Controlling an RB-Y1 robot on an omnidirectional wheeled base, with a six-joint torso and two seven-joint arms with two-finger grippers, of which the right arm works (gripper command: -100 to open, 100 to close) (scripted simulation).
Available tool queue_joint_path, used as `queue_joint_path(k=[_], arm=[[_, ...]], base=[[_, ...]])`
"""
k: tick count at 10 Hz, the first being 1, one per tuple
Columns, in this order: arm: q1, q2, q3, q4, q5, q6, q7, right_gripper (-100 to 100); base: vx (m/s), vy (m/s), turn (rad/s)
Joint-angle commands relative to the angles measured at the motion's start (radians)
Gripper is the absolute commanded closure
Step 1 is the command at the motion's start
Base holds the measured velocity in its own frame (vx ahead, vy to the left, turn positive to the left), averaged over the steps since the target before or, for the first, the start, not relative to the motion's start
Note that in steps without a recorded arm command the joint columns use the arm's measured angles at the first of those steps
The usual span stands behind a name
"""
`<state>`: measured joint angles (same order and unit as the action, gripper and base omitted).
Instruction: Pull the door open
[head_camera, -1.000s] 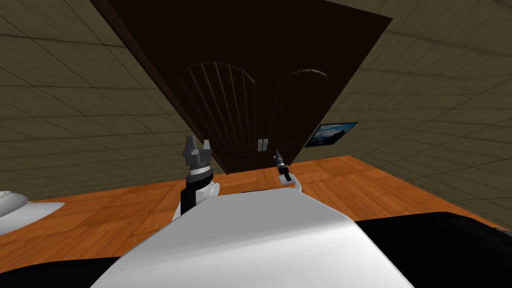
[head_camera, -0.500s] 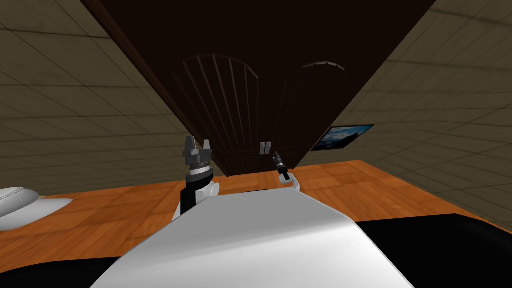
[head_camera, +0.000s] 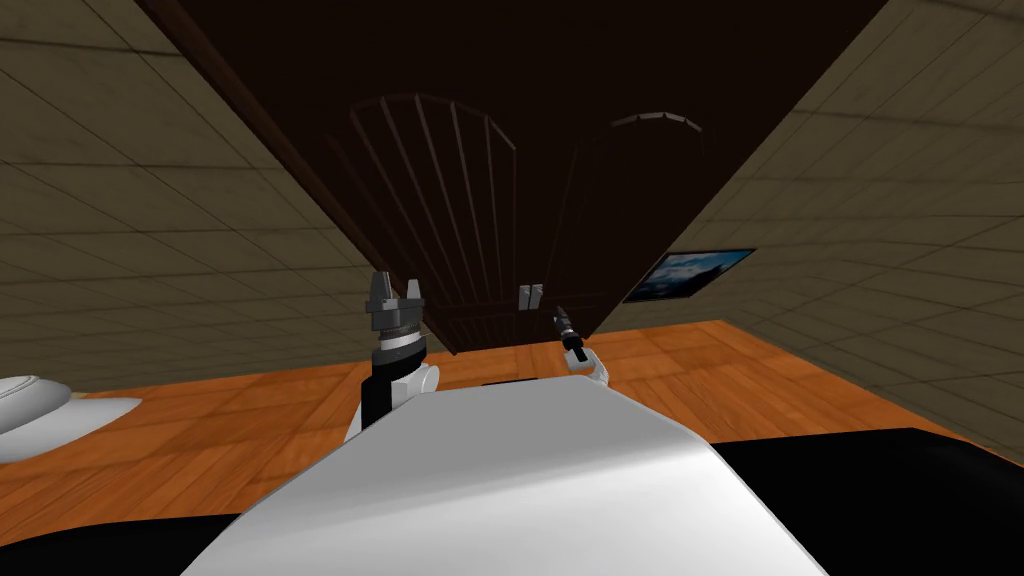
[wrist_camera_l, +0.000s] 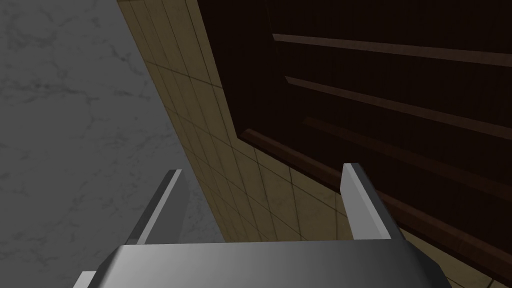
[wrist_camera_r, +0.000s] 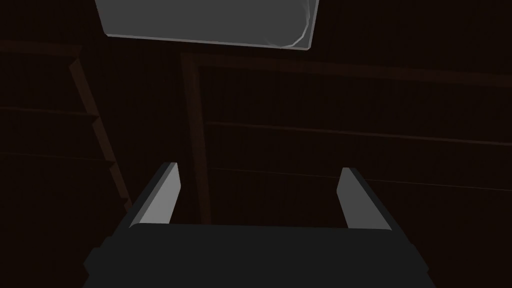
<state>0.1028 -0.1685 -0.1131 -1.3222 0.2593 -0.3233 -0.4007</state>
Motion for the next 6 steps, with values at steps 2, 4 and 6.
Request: queue_joint_path(k=[2, 4, 6], arm=[[0.026, -0.033, -0.052, 0.009, -0.017, 0.012, -0.005, -100], [0.028, -0.047, -0.073, 0.023, -0.025, 0.011, -0.007, -100], [0.024, -0.076, -0.114, 0.055, -0.043, 0.004, -0.013, -100]], base=[[-0.024, -0.009, 0.022], [0.023, -0.006, 0.030], [0.084, -0.004, 0.084]])
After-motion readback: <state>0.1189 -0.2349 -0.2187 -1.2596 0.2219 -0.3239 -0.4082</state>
